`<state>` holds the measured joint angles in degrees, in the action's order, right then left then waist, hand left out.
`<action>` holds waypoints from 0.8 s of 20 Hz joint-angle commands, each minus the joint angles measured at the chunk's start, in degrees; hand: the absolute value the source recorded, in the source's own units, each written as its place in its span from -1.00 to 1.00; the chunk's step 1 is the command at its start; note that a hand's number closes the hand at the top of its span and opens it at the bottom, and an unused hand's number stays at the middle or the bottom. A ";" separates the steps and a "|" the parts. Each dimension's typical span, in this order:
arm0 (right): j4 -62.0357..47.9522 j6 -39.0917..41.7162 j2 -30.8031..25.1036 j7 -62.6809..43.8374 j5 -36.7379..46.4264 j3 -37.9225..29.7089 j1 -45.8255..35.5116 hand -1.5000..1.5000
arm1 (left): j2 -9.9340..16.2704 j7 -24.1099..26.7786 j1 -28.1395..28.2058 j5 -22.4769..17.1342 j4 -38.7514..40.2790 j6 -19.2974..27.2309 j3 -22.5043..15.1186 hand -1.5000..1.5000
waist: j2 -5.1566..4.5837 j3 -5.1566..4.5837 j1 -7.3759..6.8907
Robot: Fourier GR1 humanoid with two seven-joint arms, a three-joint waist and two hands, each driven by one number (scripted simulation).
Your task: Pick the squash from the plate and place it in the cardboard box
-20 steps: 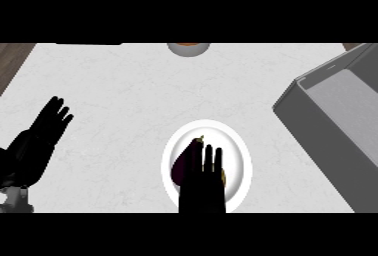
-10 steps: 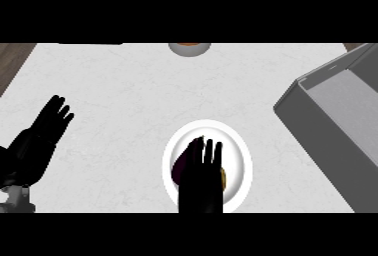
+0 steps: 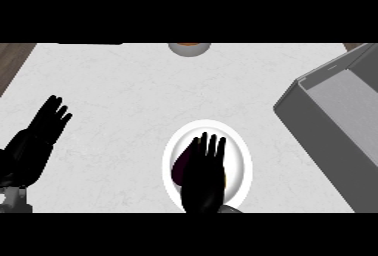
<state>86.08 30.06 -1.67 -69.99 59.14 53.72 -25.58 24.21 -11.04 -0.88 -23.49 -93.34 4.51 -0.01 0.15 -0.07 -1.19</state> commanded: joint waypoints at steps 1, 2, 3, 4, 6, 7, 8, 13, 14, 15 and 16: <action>-1.57 3.76 1.59 -14.64 -0.06 0.33 -0.70 -1.00 | -0.92 0.26 0.35 1.05 0.54 0.82 -0.29 0.00 | 0.00 -0.01 0.42; -1.59 2.93 1.59 -14.79 -0.26 0.96 0.19 -1.00 | -0.24 0.42 1.60 -0.25 -0.44 -1.13 0.22 0.00 | 0.04 0.00 0.15; -1.91 3.05 1.59 -15.16 -1.05 2.04 -0.04 -1.00 | -1.18 2.69 -0.64 0.84 3.49 -0.97 0.27 0.00 | -0.16 -0.06 0.53; -2.44 2.64 1.59 -15.16 0.49 2.30 1.19 -1.00 | -0.68 -0.87 -0.01 0.40 -0.62 0.37 -0.06 0.00 | 0.06 0.03 0.36; -2.39 2.39 1.59 -15.17 -0.78 1.56 1.03 -1.00 | -0.13 1.29 1.20 0.40 1.19 -1.55 0.78 0.00 | 0.00 0.00 0.16; -3.62 1.53 1.59 -15.01 -0.57 1.40 1.24 -1.00 | -0.64 -0.33 -0.75 0.06 -0.08 -0.13 0.88 0.00 | -0.01 0.03 0.24; -5.75 1.96 1.59 -13.95 -1.67 0.08 -1.24 -1.00 | -0.49 -0.30 -1.11 0.97 1.25 -0.59 0.11 0.00 | -0.19 0.02 0.04; -6.95 -0.53 1.59 -14.37 0.08 3.08 3.55 -1.00 | -0.67 0.27 -0.17 1.07 0.55 -0.50 1.11 0.00 | -0.10 0.03 0.27; -5.13 3.39 1.59 -14.42 -1.80 -0.64 -0.51 -1.00 | -1.83 0.46 0.08 1.97 0.95 0.04 -0.14 0.00 | -0.10 0.02 0.33; -6.80 0.89 1.59 -14.94 -1.72 1.62 1.66 -1.00 | -1.74 -1.72 -1.25 1.24 -1.23 0.73 -0.13 0.00 | -0.08 0.06 0.10; -7.79 1.52 1.59 -13.21 -1.53 -1.01 -0.70 -1.00 | -0.45 -1.05 -0.68 1.13 -0.69 -0.84 0.71 0.00 | -0.12 0.04 0.12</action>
<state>80.90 30.02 -1.61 -70.24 58.52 53.16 -24.65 23.27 -11.31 -1.16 -22.42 -93.32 4.12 0.43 0.07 -0.04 -0.97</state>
